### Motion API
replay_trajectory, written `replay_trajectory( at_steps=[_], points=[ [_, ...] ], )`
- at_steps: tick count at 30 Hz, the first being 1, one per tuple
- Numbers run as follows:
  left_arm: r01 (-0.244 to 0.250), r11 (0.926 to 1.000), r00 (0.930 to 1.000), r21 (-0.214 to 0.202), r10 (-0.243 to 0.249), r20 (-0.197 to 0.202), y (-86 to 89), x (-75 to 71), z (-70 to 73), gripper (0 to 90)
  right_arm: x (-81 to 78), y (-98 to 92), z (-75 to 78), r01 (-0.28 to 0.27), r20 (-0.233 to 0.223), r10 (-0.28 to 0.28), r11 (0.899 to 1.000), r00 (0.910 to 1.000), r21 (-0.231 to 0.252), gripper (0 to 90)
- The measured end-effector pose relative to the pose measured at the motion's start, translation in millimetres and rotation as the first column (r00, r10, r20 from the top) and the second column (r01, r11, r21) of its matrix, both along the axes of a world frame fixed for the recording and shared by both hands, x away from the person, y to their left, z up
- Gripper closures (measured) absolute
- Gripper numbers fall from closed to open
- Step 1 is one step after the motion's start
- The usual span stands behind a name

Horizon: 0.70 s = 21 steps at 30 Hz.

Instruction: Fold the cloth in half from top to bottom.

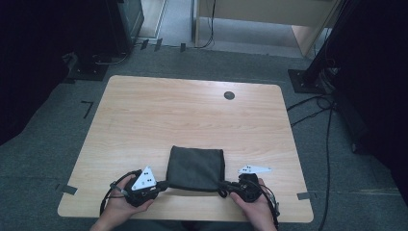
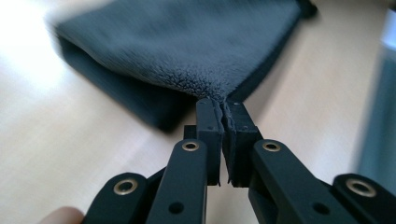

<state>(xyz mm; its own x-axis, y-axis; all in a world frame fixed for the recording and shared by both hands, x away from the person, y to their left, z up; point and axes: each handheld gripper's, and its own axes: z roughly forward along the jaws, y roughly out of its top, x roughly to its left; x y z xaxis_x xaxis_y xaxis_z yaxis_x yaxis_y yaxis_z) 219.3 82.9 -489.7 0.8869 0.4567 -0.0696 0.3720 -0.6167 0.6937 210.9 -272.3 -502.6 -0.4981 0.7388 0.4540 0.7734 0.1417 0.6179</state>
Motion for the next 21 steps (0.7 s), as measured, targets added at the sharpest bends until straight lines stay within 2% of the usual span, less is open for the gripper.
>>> replay_trajectory(
  at_steps=[1,2,3,4,6,8,10,11,13,14,15,16,17,18,19,20,21],
  points=[
    [-0.005,0.9994,1.0000,0.036,0.004,0.009,0.3,1.2,-5.0,86.4,0.5,0.4,-1.3,-0.007,-0.009,0.007,1.000,0.9999,-0.002,84.2],
    [-0.025,0.9985,0.9997,0.049,0.025,-0.002,0.7,3.7,-9.6,85.7,1.4,1.1,-3.4,-0.018,-0.021,0.018,1.000,0.9996,-0.005,83.4],
    [-0.048,0.9982,0.9987,0.035,0.049,-0.017,2.5,6.5,-12.9,85.2,1.7,1.6,-5.0,-0.020,-0.022,0.020,1.000,0.9996,-0.016,81.8],
    [-0.053,0.9984,0.9983,0.019,0.054,-0.023,4.6,8.0,-12.8,79.6,1.4,1.4,-4.4,-0.020,-0.015,0.020,0.999,0.9997,-0.027,77.0],
    [-0.072,0.9960,0.9969,-0.053,0.070,-0.035,11.8,10.6,-8.0,74.1,0.5,-0.3,-0.8,-0.006,0.011,0.007,0.999,0.9999,-0.035,64.6],
    [-0.091,0.9852,0.9952,-0.145,0.085,-0.047,22.8,14.1,-1.6,68.5,-0.7,-4.9,6.9,0.062,0.071,-0.058,0.997,0.9958,-0.044,56.6],
    [-0.115,0.9752,0.9932,-0.189,0.109,-0.039,31.3,16.7,0.5,64.3,-2.9,-5.2,15.1,0.109,0.134,-0.103,0.993,0.9856,-0.036,55.0],
    [-0.142,0.9707,0.9898,-0.194,0.140,-0.025,35.3,18.6,0.3,62.3,-4.2,-2.9,19.6,0.119,0.168,-0.112,0.992,0.9793,-0.031,55.0],
    [-0.216,0.9584,0.9754,-0.187,0.220,0.003,42.3,23.5,-2.0,59.7,-6.0,9.2,26.2,0.113,0.240,-0.099,0.993,0.9657,-0.044,55.2],
    [-0.252,0.9498,0.9661,-0.186,0.258,0.011,45.8,26.5,-3.6,57.0,-6.1,18.1,28.3,0.095,0.273,-0.073,0.993,0.9592,-0.066,55.2],
    [-0.299,0.9367,0.9522,-0.182,0.305,0.008,50.1,30.3,-5.6,54.1,-5.2,28.0,29.5,0.068,0.299,-0.038,0.993,0.9535,-0.093,54.9],
    [-0.325,0.9286,0.9431,-0.179,0.332,0.012,52.9,32.3,-6.9,52.0,-3.3,41.1,30.1,0.032,0.313,0.008,0.992,0.9498,-0.122,54.0],
    [-0.366,0.9141,0.9266,-0.174,0.375,0.022,57.6,35.0,-9.2,49.8,-1.8,49.1,29.9,0.011,0.315,0.032,0.991,0.9484,-0.134,52.9],
    [-0.390,0.9057,0.9160,-0.167,0.400,0.031,60.6,36.5,-10.5,46.0,1.2,61.7,28.7,-0.007,0.317,0.057,0.988,0.9468,-0.157,50.6],
    [-0.432,0.8884,0.8966,-0.156,0.441,0.034,65.1,38.6,-12.4,43.7,3.3,68.7,27.4,-0.009,0.314,0.063,0.985,0.9474,-0.171,48.6],
    [-0.449,0.8801,0.8880,-0.154,0.459,0.031,68.1,39.8,-13.5,41.4,8.9,79.2,23.8,-0.007,0.311,0.067,0.982,0.9481,-0.190,44.6],
    [-0.472,0.8687,0.8769,-0.152,0.480,0.023,71.7,41.2,-14.8,40.4,12.6,84.8,21.1,0.006,0.302,0.057,0.979,0.9517,-0.202,41.7]
  ],
)
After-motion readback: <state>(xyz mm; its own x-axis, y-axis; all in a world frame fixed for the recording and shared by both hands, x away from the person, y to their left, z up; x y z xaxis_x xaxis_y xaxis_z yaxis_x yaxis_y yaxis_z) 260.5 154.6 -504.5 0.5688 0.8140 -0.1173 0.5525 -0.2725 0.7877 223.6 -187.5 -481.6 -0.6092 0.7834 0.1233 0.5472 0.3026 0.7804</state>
